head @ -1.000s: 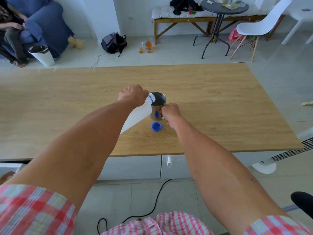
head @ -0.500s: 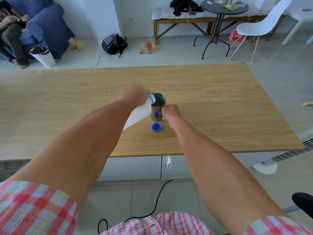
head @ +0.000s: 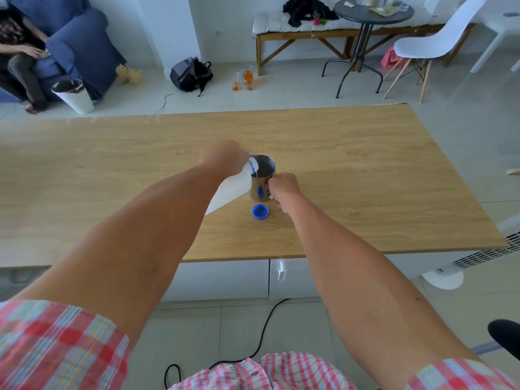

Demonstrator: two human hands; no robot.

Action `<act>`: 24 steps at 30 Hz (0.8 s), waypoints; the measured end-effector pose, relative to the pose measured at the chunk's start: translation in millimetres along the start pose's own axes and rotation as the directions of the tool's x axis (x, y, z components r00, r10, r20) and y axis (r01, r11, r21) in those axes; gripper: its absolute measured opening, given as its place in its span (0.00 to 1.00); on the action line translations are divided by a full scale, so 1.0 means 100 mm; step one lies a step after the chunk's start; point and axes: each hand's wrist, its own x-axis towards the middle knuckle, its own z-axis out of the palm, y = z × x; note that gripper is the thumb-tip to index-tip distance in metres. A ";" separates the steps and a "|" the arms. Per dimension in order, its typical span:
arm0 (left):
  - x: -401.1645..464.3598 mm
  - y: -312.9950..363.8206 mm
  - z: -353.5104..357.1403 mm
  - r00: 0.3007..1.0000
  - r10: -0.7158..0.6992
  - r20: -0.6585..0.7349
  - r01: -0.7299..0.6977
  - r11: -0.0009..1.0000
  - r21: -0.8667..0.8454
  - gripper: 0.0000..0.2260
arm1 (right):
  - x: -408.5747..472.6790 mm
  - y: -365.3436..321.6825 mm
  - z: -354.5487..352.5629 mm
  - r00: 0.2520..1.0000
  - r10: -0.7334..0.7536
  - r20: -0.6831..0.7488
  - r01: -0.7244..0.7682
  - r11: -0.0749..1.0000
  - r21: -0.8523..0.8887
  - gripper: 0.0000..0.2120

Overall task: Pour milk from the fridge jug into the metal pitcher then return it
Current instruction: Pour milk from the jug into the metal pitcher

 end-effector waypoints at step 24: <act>0.02 0.01 -0.02 1.000 0.005 0.028 -0.005 1.000 0.012 0.14 | 0.02 0.01 0.00 1.000 0.000 0.002 0.000 1.000 0.004 0.11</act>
